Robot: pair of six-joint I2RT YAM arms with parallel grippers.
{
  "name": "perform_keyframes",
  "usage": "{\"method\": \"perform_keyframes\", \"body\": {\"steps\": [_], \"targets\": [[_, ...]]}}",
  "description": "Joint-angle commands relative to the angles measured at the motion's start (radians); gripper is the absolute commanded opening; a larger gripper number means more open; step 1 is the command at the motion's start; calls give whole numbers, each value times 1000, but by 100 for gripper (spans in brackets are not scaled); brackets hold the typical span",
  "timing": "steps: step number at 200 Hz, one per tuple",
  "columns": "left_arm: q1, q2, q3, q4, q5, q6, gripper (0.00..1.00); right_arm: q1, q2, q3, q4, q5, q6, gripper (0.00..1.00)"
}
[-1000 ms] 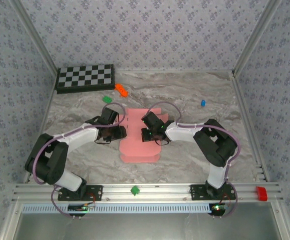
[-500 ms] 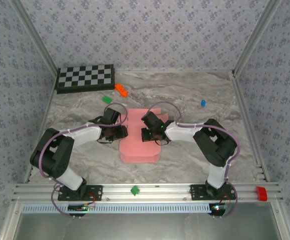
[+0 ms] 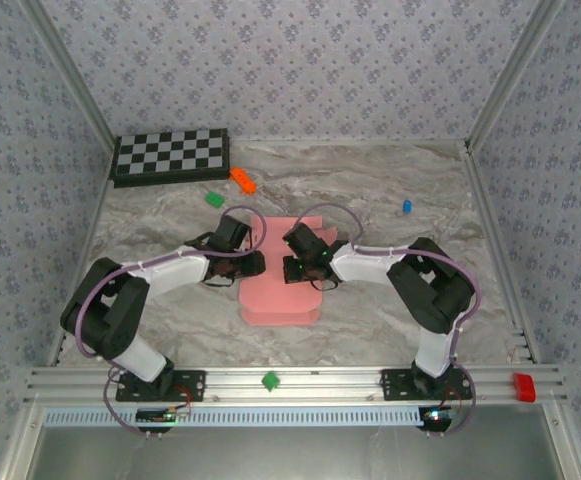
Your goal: Fold the paper box
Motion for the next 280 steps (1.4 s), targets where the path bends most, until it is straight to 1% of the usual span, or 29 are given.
{"method": "perform_keyframes", "body": {"steps": [1,69,140,159,179,206,239,264,280], "targets": [[-11,-19,38,24,-5,36,46,8,42,-6,-95,24,13,1],[-28,60,79,35,41,53,41,9,47,-9,-89,21,16,1],[-40,114,101,33,49,45,39,7,42,-11,-89,20,18,1],[-40,100,101,26,35,46,39,8,31,-12,-89,21,22,1],[-43,65,102,2,-8,50,40,5,6,-16,-89,22,26,1],[-49,-4,107,-38,-82,67,42,3,-53,-19,-88,35,31,1],[-56,-56,128,-93,-122,92,43,-13,-122,-18,-86,37,31,2],[-78,-76,133,-127,-123,92,40,-50,-139,-2,-78,2,13,2],[-98,-83,127,-145,-121,87,34,-82,-112,32,-87,-30,-33,2]]}}
